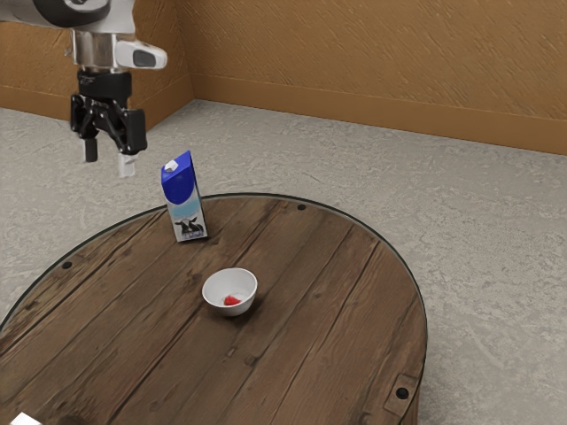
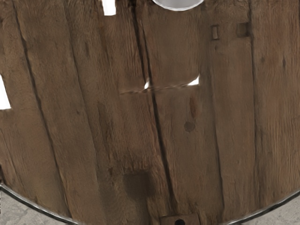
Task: Take strawberry from the bowl
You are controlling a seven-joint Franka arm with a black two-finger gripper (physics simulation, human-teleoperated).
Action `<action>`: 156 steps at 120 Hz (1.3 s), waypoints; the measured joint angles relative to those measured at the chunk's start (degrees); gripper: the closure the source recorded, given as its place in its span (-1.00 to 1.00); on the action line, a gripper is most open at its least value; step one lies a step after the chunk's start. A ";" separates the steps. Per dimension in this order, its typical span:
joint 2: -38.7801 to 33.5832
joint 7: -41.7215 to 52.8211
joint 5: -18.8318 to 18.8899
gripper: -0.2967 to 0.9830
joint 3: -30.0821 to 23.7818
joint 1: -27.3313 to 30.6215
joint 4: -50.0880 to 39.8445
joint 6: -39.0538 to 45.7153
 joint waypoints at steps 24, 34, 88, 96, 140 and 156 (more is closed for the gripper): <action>-1.40 0.25 0.35 -0.54 -1.78 5.62 -1.69 7.01; 3.44 -0.06 0.29 -0.54 -2.16 3.47 -2.64 8.60; 25.40 19.29 2.60 -0.53 -4.83 1.92 -10.26 41.49; 26.63 22.48 2.37 -0.53 -5.59 1.88 -11.76 44.90; 23.40 35.74 0.07 -0.20 -6.16 0.50 -20.84 54.32; 21.88 38.82 -1.21 -0.17 -6.15 0.61 -23.71 55.91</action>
